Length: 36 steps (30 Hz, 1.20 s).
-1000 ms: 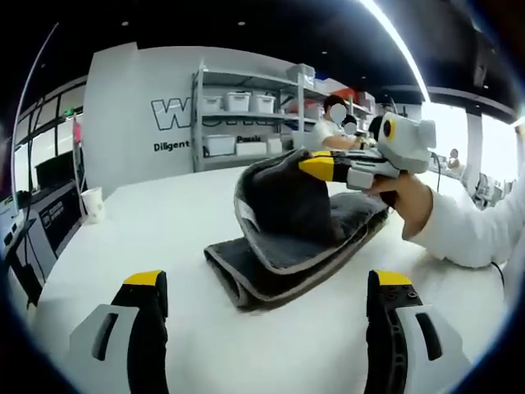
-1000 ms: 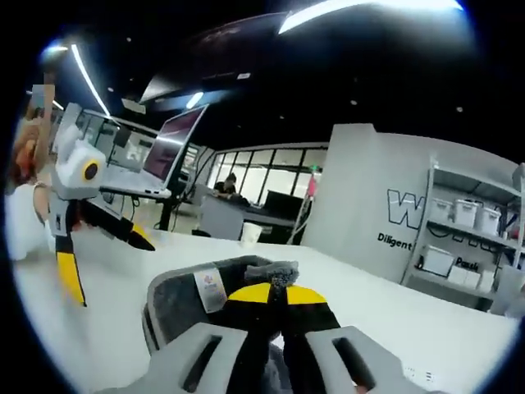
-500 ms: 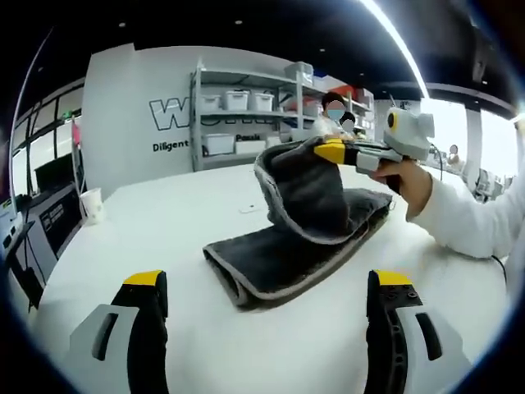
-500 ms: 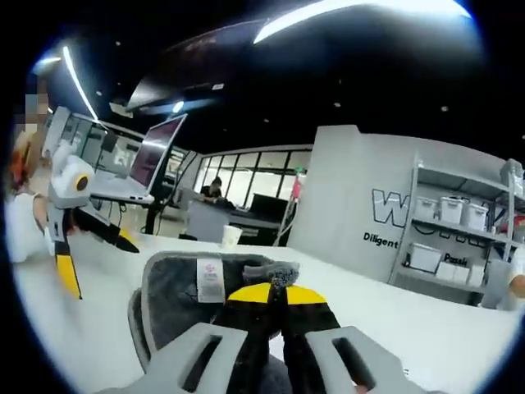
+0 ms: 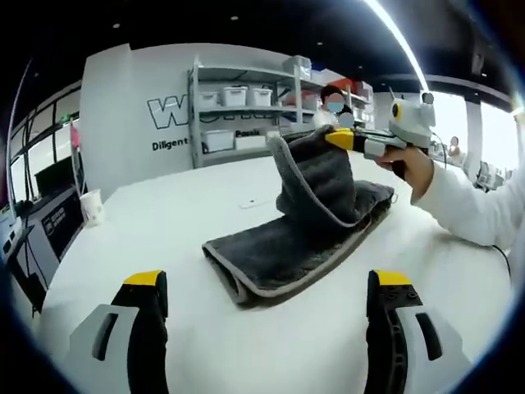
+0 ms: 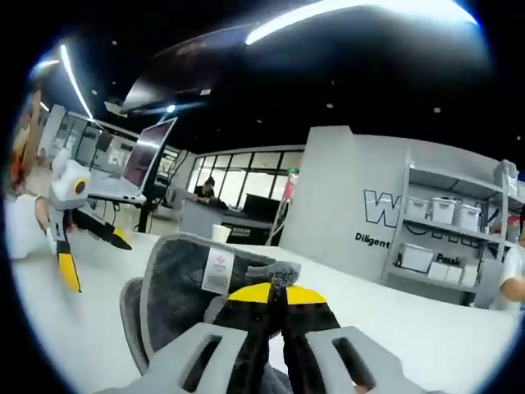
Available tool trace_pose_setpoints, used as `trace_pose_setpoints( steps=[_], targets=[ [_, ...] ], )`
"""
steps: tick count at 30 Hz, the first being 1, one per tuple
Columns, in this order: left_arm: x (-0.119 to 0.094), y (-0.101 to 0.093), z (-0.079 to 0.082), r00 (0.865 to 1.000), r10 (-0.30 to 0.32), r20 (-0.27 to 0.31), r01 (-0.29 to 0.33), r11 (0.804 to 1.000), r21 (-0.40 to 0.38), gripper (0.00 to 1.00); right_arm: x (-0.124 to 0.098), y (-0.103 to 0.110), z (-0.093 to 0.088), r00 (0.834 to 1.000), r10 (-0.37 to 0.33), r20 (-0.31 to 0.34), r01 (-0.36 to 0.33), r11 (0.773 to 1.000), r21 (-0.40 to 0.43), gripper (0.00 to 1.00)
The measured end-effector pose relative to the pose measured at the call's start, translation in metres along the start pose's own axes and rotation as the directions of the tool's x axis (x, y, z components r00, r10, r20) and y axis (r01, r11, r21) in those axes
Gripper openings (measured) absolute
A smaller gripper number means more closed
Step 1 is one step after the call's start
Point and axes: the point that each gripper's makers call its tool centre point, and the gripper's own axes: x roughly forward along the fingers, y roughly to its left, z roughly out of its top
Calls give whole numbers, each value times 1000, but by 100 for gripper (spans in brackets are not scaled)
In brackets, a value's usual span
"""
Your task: Open the folded towel by lifting each exposed corner and separating the folded layers until the towel lies flat within the target outline without major curled edges
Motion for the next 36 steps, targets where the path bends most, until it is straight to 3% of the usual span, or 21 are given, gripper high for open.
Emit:
trace_pose_setpoints(
  steps=[9,21,36],
  targets=[
    [2,0,-5,1000,7,-16,-7,1000,14,99,-13,-21,-2,1000,-28,-3,28,1000,-13,0],
    [2,0,0,1000,6,10,-7,1000,28,99,-34,-45,-4,998,-55,-4,55,998,-17,0],
    [10,-2,-7,1000,-2,-3,2,999,35,99,-62,-93,-4,991,-130,10,130,991,-3,0]
  ],
)
